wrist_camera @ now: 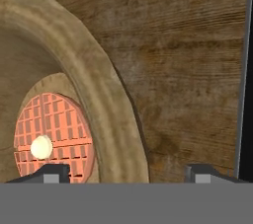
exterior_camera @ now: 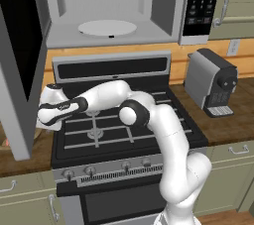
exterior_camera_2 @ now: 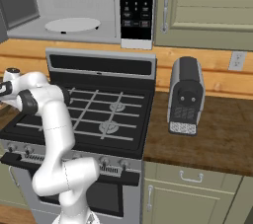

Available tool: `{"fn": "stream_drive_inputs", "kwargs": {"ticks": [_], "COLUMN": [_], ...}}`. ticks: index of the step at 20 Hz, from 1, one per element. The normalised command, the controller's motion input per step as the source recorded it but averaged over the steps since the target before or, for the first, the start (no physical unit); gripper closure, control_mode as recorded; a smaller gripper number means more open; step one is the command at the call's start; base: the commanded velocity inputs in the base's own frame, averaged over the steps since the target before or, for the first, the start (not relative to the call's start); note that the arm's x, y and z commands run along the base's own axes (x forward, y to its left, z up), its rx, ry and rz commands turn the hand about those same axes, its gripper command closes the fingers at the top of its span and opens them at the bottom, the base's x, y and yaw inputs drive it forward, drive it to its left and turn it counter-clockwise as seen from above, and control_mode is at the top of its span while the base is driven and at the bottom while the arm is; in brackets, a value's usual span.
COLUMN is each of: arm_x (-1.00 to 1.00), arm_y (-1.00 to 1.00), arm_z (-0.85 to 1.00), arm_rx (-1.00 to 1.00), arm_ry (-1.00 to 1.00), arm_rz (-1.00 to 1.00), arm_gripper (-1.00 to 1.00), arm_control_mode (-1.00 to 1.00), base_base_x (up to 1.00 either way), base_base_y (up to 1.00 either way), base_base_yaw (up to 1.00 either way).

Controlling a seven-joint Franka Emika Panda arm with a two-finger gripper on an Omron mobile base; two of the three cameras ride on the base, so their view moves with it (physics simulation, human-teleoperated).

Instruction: Open the microwave, place the bowl with waffle inside the microwave, then close the microwave door and turn it on.

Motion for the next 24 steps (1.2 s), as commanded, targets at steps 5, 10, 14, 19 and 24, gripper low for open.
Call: {"fn": "stream_drive_inputs", "kwargs": {"ticks": [5,10,14,19,24], "arm_x": [0.0,0.0,0.0,-0.04,-0.12], "arm_y": [0.0,0.0,0.0,-0.11,-0.55], "arm_z": [0.0,0.0,0.0,0.07,0.27], "arm_rx": [0.0,0.0,0.0,0.0,0.01], "arm_ry": [0.0,0.0,0.0,0.0,-0.02], "arm_rz": [0.0,0.0,0.0,-0.04,-0.18], "arm_gripper": [1.0,1.0,1.0,1.0,1.0], "arm_control_mode": [-1.0,-1.0,-1.0,-1.0,-1.0], "base_base_x": [0.0,0.0,0.0,0.0,0.0], "base_base_y": [0.0,0.0,0.0,0.0,0.0], "base_base_yaw": [0.0,0.0,0.0,0.0,0.0]}}
